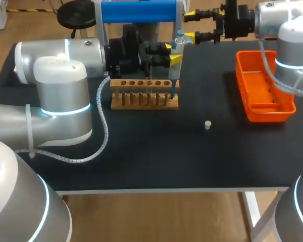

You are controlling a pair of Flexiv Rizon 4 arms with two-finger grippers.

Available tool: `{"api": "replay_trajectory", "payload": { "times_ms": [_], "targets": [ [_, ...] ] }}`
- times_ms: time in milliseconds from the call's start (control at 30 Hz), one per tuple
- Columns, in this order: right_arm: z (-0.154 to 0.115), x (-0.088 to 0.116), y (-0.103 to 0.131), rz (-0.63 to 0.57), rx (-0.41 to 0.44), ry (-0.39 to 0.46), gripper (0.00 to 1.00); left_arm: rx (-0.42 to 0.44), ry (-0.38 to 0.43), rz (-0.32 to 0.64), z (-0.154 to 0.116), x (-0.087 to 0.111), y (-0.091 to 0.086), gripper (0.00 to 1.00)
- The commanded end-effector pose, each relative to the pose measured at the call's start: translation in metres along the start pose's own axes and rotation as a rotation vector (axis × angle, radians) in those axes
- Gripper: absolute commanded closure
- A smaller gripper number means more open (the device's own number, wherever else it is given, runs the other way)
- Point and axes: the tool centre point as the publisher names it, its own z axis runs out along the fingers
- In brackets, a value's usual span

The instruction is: Invert the test tube, pick up the pipette, mount the tip to pipette, aspirate from beaker and dispense into the tube, eject the tip, return the pipette, and cap with the stopper.

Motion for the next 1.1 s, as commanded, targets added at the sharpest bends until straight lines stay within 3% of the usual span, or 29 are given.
{"api": "replay_trajectory", "payload": {
  "times_ms": [33,567,1100],
  "targets": [
    [0.013,-0.020,0.000,0.009,0.013,-0.006,0.00,-0.001,-0.002,0.000,0.000,0.001,-0.001,1.00],
    [0.043,-0.070,-0.018,0.035,0.038,-0.059,0.00,-0.001,-0.002,0.000,0.000,0.001,-0.001,1.00],
    [0.056,-0.082,-0.023,0.012,0.087,-0.099,0.00,-0.001,-0.002,0.000,0.000,0.001,-0.001,1.00]
  ]
}}
